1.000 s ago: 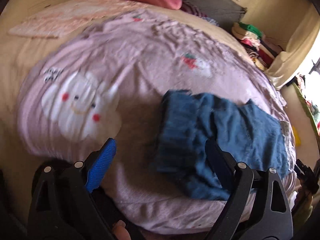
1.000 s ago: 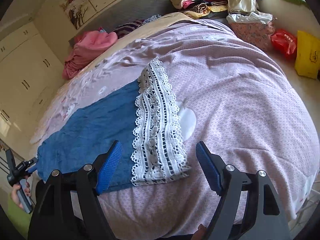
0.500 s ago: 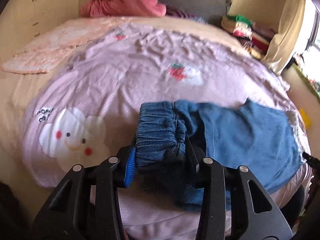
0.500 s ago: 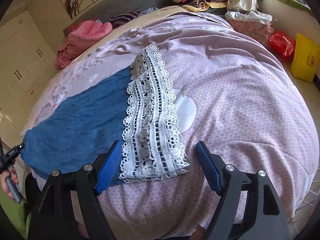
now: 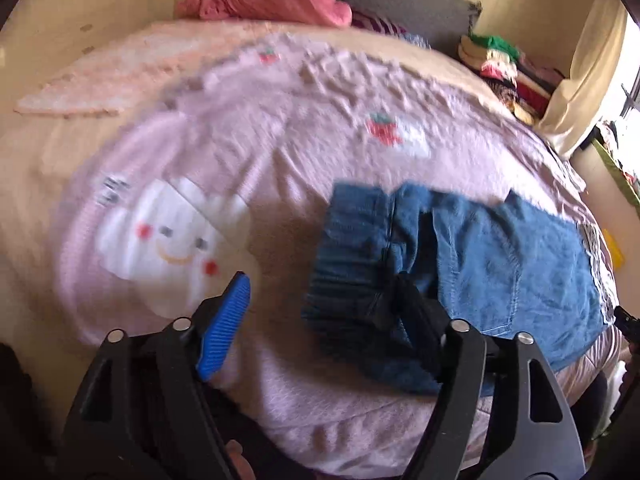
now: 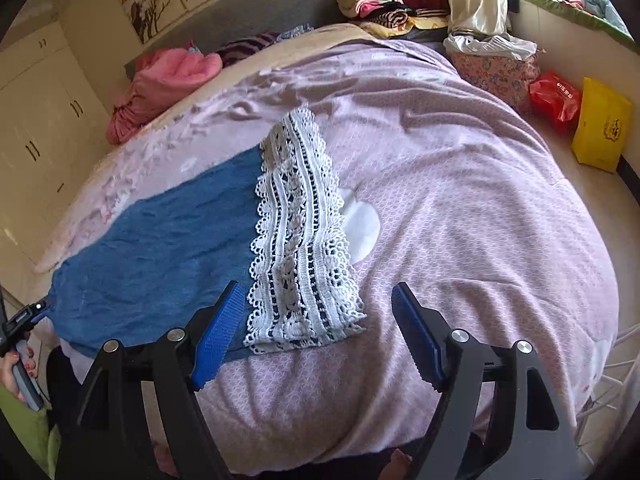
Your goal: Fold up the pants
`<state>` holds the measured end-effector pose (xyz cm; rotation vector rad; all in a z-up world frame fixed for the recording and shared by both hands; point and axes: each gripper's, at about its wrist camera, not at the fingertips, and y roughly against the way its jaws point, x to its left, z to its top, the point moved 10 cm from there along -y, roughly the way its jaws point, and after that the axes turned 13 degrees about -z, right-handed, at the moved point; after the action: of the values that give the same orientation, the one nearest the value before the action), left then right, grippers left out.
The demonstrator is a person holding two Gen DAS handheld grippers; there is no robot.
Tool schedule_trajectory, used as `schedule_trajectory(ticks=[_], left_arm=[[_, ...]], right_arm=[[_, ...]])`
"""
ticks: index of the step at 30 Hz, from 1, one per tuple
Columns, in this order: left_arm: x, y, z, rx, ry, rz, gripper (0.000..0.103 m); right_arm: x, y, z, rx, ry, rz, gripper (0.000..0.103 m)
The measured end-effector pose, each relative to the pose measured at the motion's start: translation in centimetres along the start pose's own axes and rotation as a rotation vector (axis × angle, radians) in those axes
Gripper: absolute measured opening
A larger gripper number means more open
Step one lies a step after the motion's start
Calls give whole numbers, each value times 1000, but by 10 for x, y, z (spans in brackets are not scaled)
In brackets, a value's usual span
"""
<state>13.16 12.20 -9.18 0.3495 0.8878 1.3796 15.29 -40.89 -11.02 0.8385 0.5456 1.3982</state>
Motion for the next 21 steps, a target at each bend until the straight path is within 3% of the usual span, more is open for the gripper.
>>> schedule_trajectory(ticks=[2, 5, 9, 12, 13, 14, 15, 21], left_arm=[[1, 22, 11, -54, -25, 51, 72], [-4, 47, 26, -110, -43, 64, 76], [-47, 48, 37, -118, -88, -41, 78], [-93, 19, 30, -57, -134, -131, 78], [-110, 8, 26, -31, -152, -169, 78], [-130, -7, 18, 7, -181, -200, 78], [-151, -21, 10, 43, -218, -225, 78], [-229, -85, -33, 166, -405, -271, 78]], right_arm=[[-2, 7, 1, -14, -9, 5, 75], [0, 14, 2, -24, -21, 32, 75], [3, 8, 0, -15, -10, 27, 75], [2, -5, -2, 11, -8, 5, 75], [1, -10, -3, 20, -7, 0, 67], [2, -12, -4, 24, -4, 7, 45], [4, -13, -4, 23, 3, 21, 38], [7, -2, -3, -11, 50, 32, 25]])
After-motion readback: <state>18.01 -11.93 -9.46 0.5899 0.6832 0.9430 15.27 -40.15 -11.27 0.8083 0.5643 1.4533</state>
